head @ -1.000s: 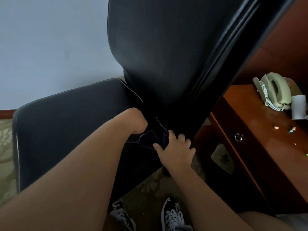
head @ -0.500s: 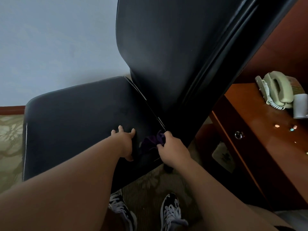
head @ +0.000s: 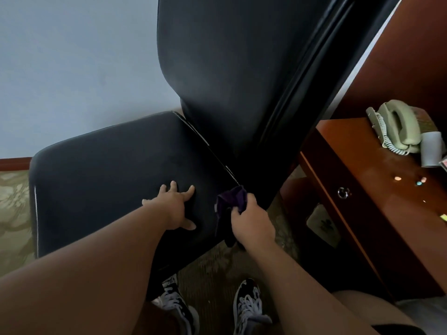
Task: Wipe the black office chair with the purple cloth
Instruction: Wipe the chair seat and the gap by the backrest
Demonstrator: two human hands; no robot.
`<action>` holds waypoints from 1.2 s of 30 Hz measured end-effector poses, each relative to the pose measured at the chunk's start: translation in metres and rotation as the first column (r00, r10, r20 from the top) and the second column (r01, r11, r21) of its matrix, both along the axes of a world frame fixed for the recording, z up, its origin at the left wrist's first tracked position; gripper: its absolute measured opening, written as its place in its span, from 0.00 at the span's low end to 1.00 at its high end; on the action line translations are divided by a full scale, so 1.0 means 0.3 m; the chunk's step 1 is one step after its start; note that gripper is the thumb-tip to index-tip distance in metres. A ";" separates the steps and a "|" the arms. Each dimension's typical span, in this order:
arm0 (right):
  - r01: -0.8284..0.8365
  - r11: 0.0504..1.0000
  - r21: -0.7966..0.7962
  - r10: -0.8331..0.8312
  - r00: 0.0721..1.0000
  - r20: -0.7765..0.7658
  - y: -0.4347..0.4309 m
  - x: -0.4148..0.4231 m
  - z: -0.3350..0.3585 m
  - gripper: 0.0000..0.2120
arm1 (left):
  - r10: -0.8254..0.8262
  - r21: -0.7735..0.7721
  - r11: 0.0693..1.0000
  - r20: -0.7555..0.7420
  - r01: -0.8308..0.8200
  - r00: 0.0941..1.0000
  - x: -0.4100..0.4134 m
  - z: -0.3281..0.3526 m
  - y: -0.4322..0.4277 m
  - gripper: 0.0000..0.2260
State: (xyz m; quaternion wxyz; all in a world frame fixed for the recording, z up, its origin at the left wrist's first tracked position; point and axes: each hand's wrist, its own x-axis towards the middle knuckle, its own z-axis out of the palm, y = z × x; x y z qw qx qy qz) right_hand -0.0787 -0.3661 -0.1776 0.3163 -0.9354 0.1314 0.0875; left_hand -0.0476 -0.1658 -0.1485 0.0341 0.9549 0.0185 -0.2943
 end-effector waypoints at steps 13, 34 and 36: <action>-0.065 0.969 -0.238 0.107 0.980 0.169 0.049 0.018 0.011 0.30 | 0.049 -0.070 0.996 -0.062 -0.054 0.997 0.020 -0.035 -0.002 0.51; -0.208 0.962 -0.179 0.247 0.941 0.232 0.079 0.118 -0.037 0.39 | 0.105 -0.081 0.990 -0.136 -0.116 0.985 0.001 -0.084 -0.037 0.62; -0.070 0.970 -0.232 0.119 0.972 0.203 0.118 0.078 -0.055 0.39 | 0.111 -0.079 0.989 -0.127 -0.122 0.986 -0.001 -0.084 -0.042 0.62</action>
